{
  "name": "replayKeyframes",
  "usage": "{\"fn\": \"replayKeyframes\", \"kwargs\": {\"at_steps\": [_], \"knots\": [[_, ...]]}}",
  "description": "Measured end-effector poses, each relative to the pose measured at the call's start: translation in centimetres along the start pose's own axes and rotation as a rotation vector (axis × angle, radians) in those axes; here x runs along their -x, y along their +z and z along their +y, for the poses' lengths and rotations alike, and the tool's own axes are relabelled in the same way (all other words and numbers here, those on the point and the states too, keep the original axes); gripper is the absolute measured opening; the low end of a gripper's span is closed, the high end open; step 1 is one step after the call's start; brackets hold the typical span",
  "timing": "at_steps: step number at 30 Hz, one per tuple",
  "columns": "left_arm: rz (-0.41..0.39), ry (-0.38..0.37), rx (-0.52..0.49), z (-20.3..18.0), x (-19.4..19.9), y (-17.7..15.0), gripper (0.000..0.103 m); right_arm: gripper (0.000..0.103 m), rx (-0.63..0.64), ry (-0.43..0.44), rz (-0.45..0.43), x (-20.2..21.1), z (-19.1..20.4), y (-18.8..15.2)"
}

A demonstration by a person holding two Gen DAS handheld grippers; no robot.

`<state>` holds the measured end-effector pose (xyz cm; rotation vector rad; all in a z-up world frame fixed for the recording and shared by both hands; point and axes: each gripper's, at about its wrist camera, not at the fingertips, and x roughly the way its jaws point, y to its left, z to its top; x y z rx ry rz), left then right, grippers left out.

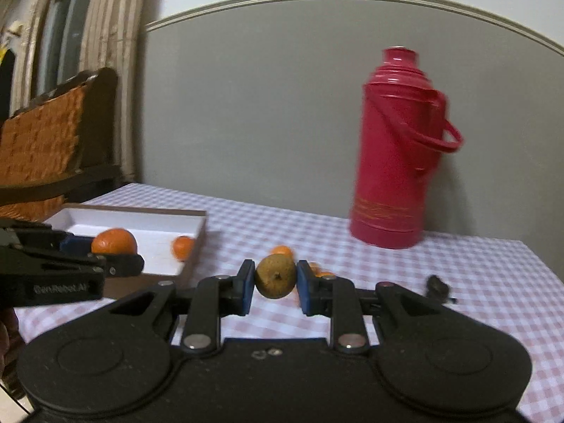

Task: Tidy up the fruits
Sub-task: 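Carry both fruits over the white box and open both tools to drop them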

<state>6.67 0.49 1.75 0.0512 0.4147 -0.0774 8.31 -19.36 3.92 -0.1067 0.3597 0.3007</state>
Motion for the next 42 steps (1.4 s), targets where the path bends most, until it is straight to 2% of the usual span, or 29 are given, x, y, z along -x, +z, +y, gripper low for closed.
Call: {"fn": "replayKeyframes", "kwargs": {"at_steps": [11,19,28,42], "knots": [[-0.041,0.122,0.049,6.5,2.8,0.0,0.041,0.017,0.097,0.213,-0.04,-1.1,7.2,1.9],[-0.061,0.207,0.072,10.5,4.3,-0.5,0.041,0.017,0.157,0.303,-0.102,-1.8,12.1,3.6],[-0.076,0.301,0.153,15.4,3.7,-0.4,0.041,0.017,0.156,0.263,-0.089,-4.1,14.9,4.9],[-0.067,0.343,0.203,19.0,0.4,0.8,0.041,0.017,0.115,0.221,-0.053,-9.7,15.0,6.7]]}}
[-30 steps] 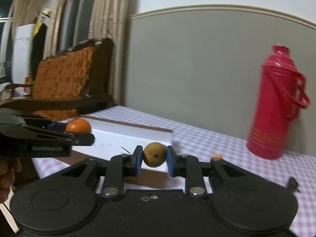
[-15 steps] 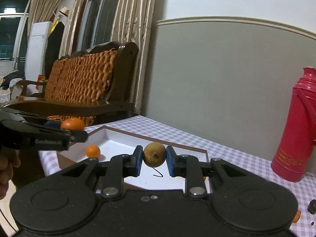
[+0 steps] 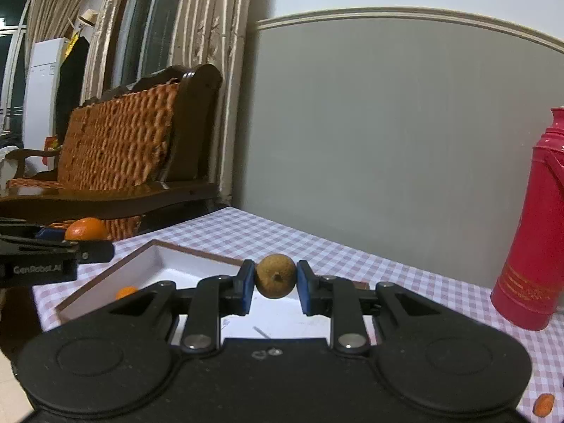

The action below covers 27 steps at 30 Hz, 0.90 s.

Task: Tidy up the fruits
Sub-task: 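Carry both fruits over the white box and open both tools to drop them, then withdraw both open tools from the box back toward the remaining fruit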

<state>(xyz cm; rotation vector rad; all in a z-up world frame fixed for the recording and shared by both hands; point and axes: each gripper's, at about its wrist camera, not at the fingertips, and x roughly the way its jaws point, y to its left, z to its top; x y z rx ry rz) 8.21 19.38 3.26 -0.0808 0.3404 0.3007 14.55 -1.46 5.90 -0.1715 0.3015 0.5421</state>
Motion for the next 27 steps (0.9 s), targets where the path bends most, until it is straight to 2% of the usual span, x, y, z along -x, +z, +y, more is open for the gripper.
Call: {"fn": "replayKeyframes", "kwargs": {"at_steps": [7,14,19,22,23,24,25,26,27], "knots": [[0.008,0.022,-0.007,0.3,-3.0,1.0,0.041,0.017,-0.029,-0.006,0.032,-2.7,-1.3,0.2],[0.072,0.026,-0.02,0.6,-6.0,0.7,0.041,0.017,-0.057,-0.032,0.098,-6.2,-3.4,0.1],[0.087,0.043,-0.004,1.7,-7.3,1.2,0.041,0.017,-0.068,-0.039,0.136,-7.5,-4.4,0.2],[0.121,0.038,-0.043,1.3,-8.3,0.8,0.044,0.018,-0.063,-0.03,0.171,-8.5,-4.9,0.1],[0.107,0.061,-0.053,1.1,-8.1,0.5,0.074,0.038,-0.051,-0.055,0.204,-9.3,-5.0,0.0],[0.08,0.09,-0.055,1.0,-7.8,0.2,0.095,0.083,-0.05,-0.099,0.218,-9.6,-5.2,-0.3],[0.037,0.109,-0.058,0.9,-7.2,0.1,0.103,0.095,-0.057,-0.132,0.192,-9.6,-5.3,-0.5],[0.022,0.113,-0.066,0.8,-7.0,0.1,0.103,0.094,-0.063,-0.133,0.14,-8.9,-5.5,-1.0],[0.029,0.108,-0.066,0.8,-7.0,0.2,0.103,0.092,-0.056,-0.124,0.154,-8.8,-5.5,-1.1]]}}
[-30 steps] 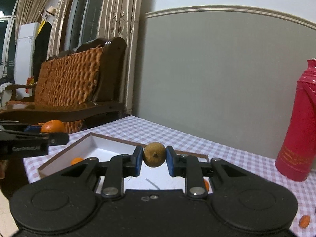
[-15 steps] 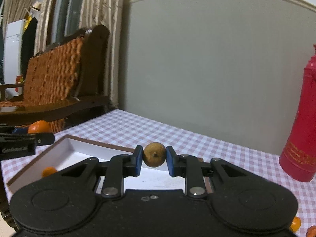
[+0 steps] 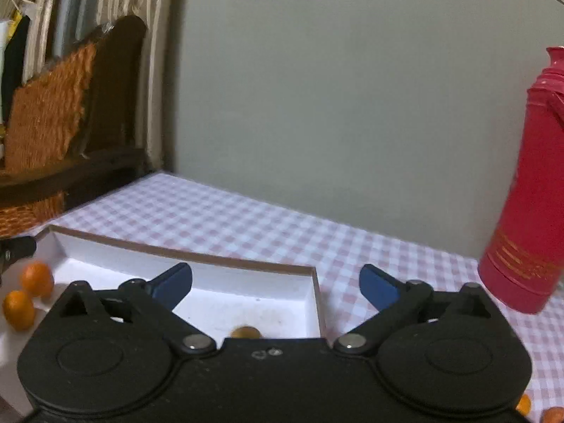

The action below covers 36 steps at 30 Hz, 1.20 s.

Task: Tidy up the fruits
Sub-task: 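Withdraw both open tools from the box back toward the remaining fruit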

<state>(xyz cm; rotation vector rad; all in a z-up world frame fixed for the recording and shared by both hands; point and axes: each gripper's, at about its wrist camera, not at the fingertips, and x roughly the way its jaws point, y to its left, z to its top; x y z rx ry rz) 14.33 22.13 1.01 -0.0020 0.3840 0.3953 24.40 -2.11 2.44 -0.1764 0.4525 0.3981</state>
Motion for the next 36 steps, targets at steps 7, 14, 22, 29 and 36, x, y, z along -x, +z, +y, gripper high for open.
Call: {"fn": "replayKeyframes", "kwargs": {"at_steps": [7,14,22,29,36], "knots": [[0.011,-0.022,0.021,-0.1,0.6,-0.3,0.103,0.096,-0.008,0.013,-0.015,1.7,0.2,-0.5],[-0.014,-0.002,0.006,-0.2,2.7,-0.4,0.103,0.097,0.028,0.042,-0.041,3.2,1.2,-0.4],[-0.024,-0.046,0.082,0.4,6.1,-1.6,0.103,0.097,0.052,0.069,-0.012,6.1,1.4,-1.6],[-0.031,-0.043,0.07,-1.2,9.2,-2.9,0.103,0.096,0.049,0.04,0.003,9.2,0.5,-2.6],[-0.074,-0.097,-0.013,-4.1,12.5,-3.5,0.103,0.094,0.058,0.002,0.007,12.9,-1.1,-4.5]]}}
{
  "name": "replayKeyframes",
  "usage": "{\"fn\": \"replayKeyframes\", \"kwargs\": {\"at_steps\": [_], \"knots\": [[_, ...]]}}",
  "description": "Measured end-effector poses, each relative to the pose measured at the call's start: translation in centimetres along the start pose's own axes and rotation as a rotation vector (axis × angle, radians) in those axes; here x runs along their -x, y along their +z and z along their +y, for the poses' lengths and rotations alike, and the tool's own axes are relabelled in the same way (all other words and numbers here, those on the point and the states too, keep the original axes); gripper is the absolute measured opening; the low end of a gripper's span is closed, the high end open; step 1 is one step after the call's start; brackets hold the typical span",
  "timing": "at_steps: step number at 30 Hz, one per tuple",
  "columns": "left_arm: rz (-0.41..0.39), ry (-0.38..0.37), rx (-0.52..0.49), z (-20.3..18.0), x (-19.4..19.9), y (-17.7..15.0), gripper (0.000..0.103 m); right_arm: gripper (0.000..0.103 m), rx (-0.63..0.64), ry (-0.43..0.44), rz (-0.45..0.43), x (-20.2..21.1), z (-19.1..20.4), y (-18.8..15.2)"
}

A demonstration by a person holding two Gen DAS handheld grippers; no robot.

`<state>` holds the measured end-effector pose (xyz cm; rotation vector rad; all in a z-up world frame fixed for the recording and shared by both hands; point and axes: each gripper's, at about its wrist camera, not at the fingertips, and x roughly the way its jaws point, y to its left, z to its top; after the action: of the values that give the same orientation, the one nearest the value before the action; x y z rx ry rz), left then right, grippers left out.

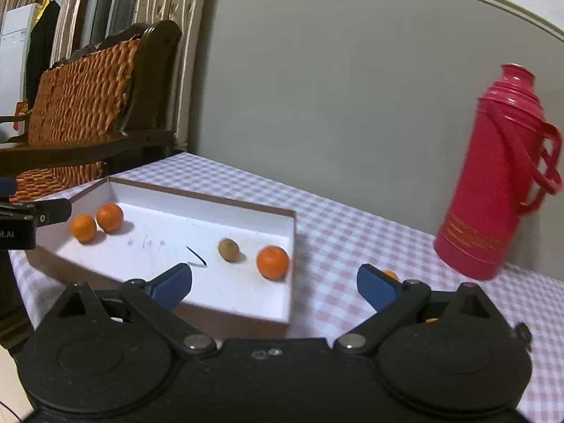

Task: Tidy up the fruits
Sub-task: 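Withdraw both open tools from the box back toward the remaining fruit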

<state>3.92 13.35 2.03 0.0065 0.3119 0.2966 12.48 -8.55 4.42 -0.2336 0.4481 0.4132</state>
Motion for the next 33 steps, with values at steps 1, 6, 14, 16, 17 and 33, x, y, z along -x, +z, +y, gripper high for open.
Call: {"fn": "replayKeyframes", "kwargs": {"at_steps": [1,6,14,16,17,33], "knots": [[-0.001,-0.02,-0.008,-0.4,0.4,0.1,0.103,0.094,-0.006,-0.006,0.002,0.5,-0.3,-0.3],[0.004,-0.112,-0.027,-2.2,1.5,0.3,0.103,0.093,-0.013,-0.05,-0.002,3.2,-1.9,-1.8],[-0.024,-0.208,-0.082,-6.4,2.8,0.2,0.103,0.088,-0.061,-0.119,-0.014,7.3,-4.8,-3.8],[-0.028,-0.218,-0.085,-7.4,3.2,0.0,0.103,0.087,-0.068,-0.14,-0.015,8.1,-5.4,-4.4],[-0.027,-0.225,-0.084,-7.9,3.3,0.0,0.103,0.087,-0.069,-0.154,-0.015,8.4,-5.7,-4.6],[0.017,-0.354,-0.154,-15.5,3.2,-0.9,0.103,0.079,-0.133,-0.306,-0.005,11.7,-11.4,-8.6]]}}
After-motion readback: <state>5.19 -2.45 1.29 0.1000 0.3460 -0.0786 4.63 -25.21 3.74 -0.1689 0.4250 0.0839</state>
